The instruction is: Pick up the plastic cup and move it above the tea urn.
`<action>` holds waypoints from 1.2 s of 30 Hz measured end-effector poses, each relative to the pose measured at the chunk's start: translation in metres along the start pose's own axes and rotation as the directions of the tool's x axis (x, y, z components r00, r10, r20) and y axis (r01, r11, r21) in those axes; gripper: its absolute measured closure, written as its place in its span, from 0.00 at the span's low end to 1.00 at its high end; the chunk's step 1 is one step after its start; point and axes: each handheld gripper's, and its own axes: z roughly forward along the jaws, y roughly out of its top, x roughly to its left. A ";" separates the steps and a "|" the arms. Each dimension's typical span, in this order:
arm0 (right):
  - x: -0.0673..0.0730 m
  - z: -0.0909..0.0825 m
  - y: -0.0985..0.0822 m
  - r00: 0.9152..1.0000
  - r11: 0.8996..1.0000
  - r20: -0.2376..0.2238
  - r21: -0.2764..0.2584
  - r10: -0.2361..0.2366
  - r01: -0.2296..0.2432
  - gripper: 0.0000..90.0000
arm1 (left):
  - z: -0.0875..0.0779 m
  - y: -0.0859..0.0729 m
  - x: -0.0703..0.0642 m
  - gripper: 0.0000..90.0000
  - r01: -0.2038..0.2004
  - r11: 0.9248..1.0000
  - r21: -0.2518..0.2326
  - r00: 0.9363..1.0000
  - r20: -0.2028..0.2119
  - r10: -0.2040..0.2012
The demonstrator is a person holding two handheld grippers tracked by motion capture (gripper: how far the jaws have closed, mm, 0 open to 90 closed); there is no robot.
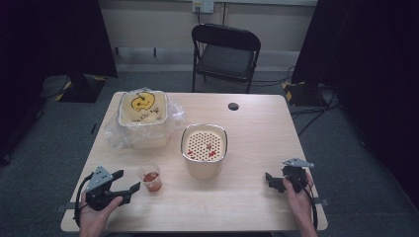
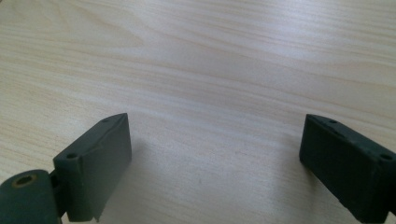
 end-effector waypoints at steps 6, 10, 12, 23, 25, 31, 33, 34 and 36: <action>0.000 0.000 0.000 1.000 1.000 0.000 0.000 -0.001 0.001 0.09 | 0.017 0.002 -0.016 0.17 -0.057 0.998 -0.012 0.998 0.039 0.057; 0.000 0.000 0.000 1.000 1.000 0.000 0.000 0.000 0.000 0.09 | 0.040 0.005 -0.018 0.18 -0.045 0.999 0.021 0.998 0.038 0.045; 0.000 0.000 0.000 1.000 1.000 0.000 0.000 0.000 0.000 0.09 | 0.044 0.005 -0.017 0.17 -0.020 1.000 0.023 0.999 0.041 0.019; 0.000 0.000 0.000 1.000 1.000 0.001 0.000 0.000 0.000 0.09 | 0.062 -0.005 -0.012 0.24 -0.014 1.000 0.021 0.996 0.085 0.012; 0.000 0.000 0.000 1.000 1.000 0.001 -0.001 0.000 0.000 0.09 | 0.065 -0.006 -0.013 0.25 -0.034 0.999 0.024 0.996 0.079 0.032; 0.000 0.000 0.000 1.000 1.000 0.001 0.000 0.000 0.000 0.09 | 0.065 -0.005 -0.015 0.38 -0.067 0.998 0.009 0.995 0.080 0.066; 0.000 0.000 0.000 1.000 1.000 0.001 0.000 0.000 0.000 0.09 | 0.064 -0.004 -0.013 0.41 -0.059 0.998 0.012 0.995 0.076 0.058; 0.000 0.000 0.000 1.000 1.000 0.000 0.000 0.001 -0.001 0.09 | 0.064 -0.004 -0.013 0.42 -0.059 0.998 0.012 0.995 0.076 0.058; 0.000 0.000 0.000 1.000 1.000 0.001 0.000 0.000 0.000 0.09 | 0.060 -0.003 -0.010 0.44 -0.063 0.998 0.016 0.996 0.070 0.062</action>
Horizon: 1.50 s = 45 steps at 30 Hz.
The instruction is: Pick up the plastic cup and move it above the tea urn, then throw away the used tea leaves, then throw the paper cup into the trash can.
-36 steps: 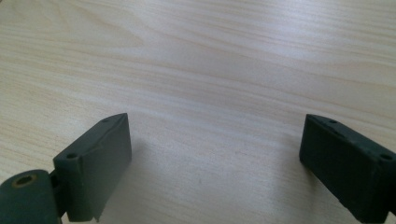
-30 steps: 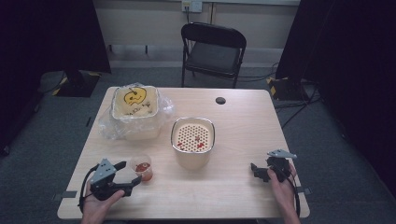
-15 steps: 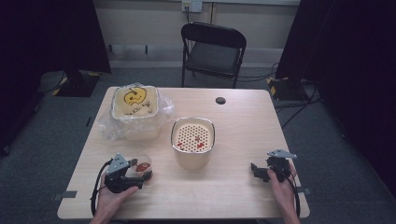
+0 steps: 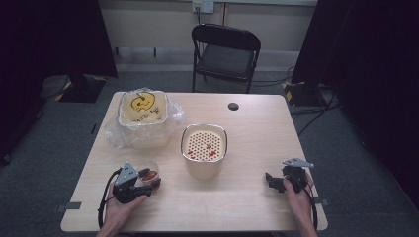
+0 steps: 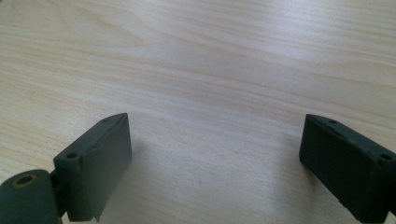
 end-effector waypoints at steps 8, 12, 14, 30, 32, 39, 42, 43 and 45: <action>0.000 0.000 0.000 1.000 1.000 0.000 0.000 0.000 0.000 0.09 | -0.009 0.011 0.000 0.45 0.010 1.000 -0.026 1.000 -0.006 -0.010; 0.000 0.000 0.000 1.000 1.000 0.000 0.000 0.000 0.000 0.09 | -0.016 0.020 0.003 0.46 0.015 1.000 -0.020 1.000 -0.022 -0.015; 0.000 0.000 0.000 1.000 1.000 0.000 0.000 0.000 0.000 0.09 | -0.018 0.028 0.002 0.46 -0.004 1.000 0.000 0.998 -0.058 0.004; 0.000 0.000 0.000 1.000 1.000 -0.001 0.000 0.000 0.000 0.09 | -0.021 0.060 -0.005 0.47 -0.017 0.999 -0.034 0.998 -0.055 0.015; 0.000 0.000 0.000 1.000 1.000 -0.001 0.000 0.000 0.000 0.09 | -0.021 0.064 -0.005 0.47 -0.013 0.999 -0.032 0.998 -0.057 0.011; 0.000 0.000 0.000 1.000 1.000 0.000 0.000 0.001 -0.001 0.09 | -0.020 0.084 -0.012 0.47 -0.070 0.997 -0.027 0.996 -0.059 0.068; 0.000 0.000 0.000 1.000 1.000 -0.001 0.000 0.001 -0.001 0.09 | -0.019 0.094 -0.013 0.47 -0.084 0.996 -0.009 0.994 -0.073 0.083; 0.000 0.000 0.000 1.000 1.000 -0.001 0.000 0.000 0.000 0.09 | -0.018 0.098 -0.013 0.47 -0.100 0.995 -0.005 0.992 -0.076 0.099; 0.000 0.000 0.000 1.000 1.000 -0.001 0.000 0.000 0.000 0.09 | -0.017 0.105 -0.013 0.47 -0.125 0.992 0.010 0.988 -0.087 0.126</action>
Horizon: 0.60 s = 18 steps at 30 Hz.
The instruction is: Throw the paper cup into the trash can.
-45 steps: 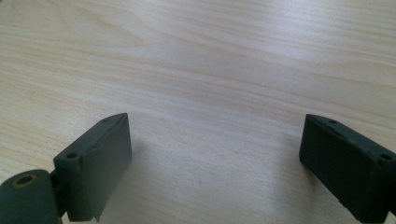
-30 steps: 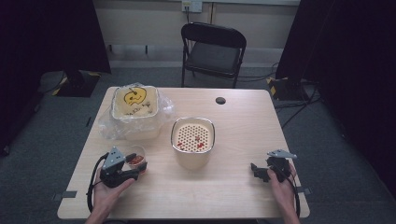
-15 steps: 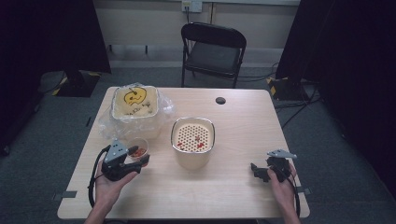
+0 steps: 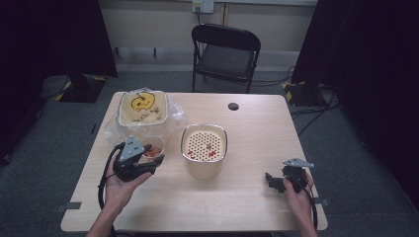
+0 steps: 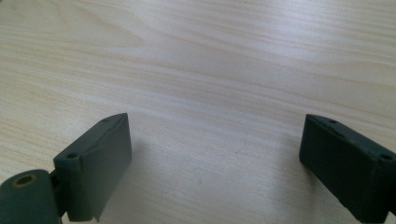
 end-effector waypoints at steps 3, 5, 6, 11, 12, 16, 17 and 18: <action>0.000 0.000 0.000 1.000 1.000 0.000 0.000 0.001 -0.001 0.09 | 0.000 0.005 0.001 0.47 -0.015 1.000 0.002 1.000 -0.008 0.015; 0.000 0.000 0.000 1.000 1.000 0.000 0.000 0.000 0.000 0.09 | 0.001 0.011 0.001 0.47 -0.034 0.999 0.003 0.999 -0.018 0.034; 0.000 0.000 0.000 1.000 1.000 0.000 0.000 0.000 0.000 0.09 | 0.001 0.015 0.002 0.47 -0.039 0.999 0.002 0.999 -0.020 0.039; 0.000 0.000 0.000 1.000 1.000 0.000 0.000 0.000 0.000 0.09 | 0.004 0.036 0.000 0.47 -0.092 0.995 0.035 0.994 -0.058 0.094; 0.000 0.000 0.000 1.000 1.000 0.000 0.000 0.000 0.000 0.09 | 0.005 0.041 0.000 0.48 -0.097 0.994 0.046 0.993 -0.070 0.100; 0.000 0.000 0.000 1.000 1.000 0.000 0.000 -0.001 0.001 0.09 | 0.017 0.060 -0.004 0.48 -0.172 0.982 0.084 0.975 -0.128 0.181; 0.000 0.000 0.000 1.000 1.000 0.000 0.000 0.000 0.000 0.09 | 0.019 0.062 -0.004 0.48 -0.179 0.980 0.086 0.973 -0.132 0.190; 0.000 0.000 0.000 1.000 1.000 0.000 0.000 0.000 0.000 0.09 | 0.021 0.065 -0.004 0.48 -0.192 0.977 0.097 0.970 -0.129 0.204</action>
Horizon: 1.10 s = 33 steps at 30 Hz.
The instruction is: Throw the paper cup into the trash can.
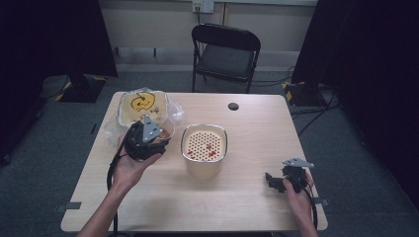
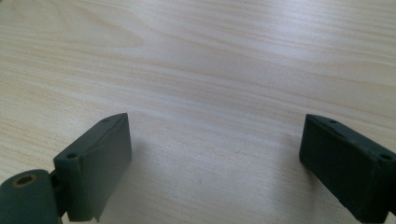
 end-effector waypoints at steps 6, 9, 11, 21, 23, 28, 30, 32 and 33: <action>0.000 0.000 0.000 1.000 1.000 0.000 0.000 -0.001 0.001 0.09 | 0.010 0.019 -0.009 0.48 -0.120 0.992 0.023 0.991 -0.049 0.121; 0.000 0.000 0.000 1.000 1.000 0.000 0.000 -0.001 0.001 0.09 | 0.015 0.027 -0.013 0.48 -0.148 0.989 0.027 0.987 -0.056 0.150; 0.000 0.000 0.000 1.000 1.000 0.000 0.000 0.000 0.000 0.09 | 0.018 0.029 -0.015 0.48 -0.167 0.985 0.030 0.984 -0.061 0.169; 0.000 0.000 0.000 1.000 1.000 0.000 0.000 0.000 0.000 0.09 | 0.035 0.040 -0.027 0.48 -0.352 0.931 0.096 0.924 -0.123 0.362; 0.000 0.000 0.000 1.000 1.000 0.000 0.000 -0.001 0.001 0.09 | 0.037 0.041 -0.028 0.48 -0.380 0.919 0.103 0.910 -0.135 0.392; 0.000 0.000 0.000 1.000 1.000 0.000 0.000 -0.001 0.001 0.09 | 0.043 0.040 -0.035 0.48 -0.452 0.888 0.088 0.868 -0.184 0.461; 0.000 0.000 0.000 1.000 1.000 0.000 0.000 0.000 0.000 0.09 | 0.045 0.040 -0.038 0.48 -0.474 0.874 0.103 0.854 -0.187 0.485; 0.000 0.000 0.000 1.000 1.000 0.000 0.000 0.000 0.000 0.09 | 0.047 0.040 -0.041 0.48 -0.510 0.850 0.133 0.823 -0.212 0.527; 0.000 0.000 0.000 1.000 1.000 0.000 0.000 0.000 0.000 0.09 | 0.047 0.040 -0.041 0.48 -0.510 0.850 0.133 0.823 -0.212 0.527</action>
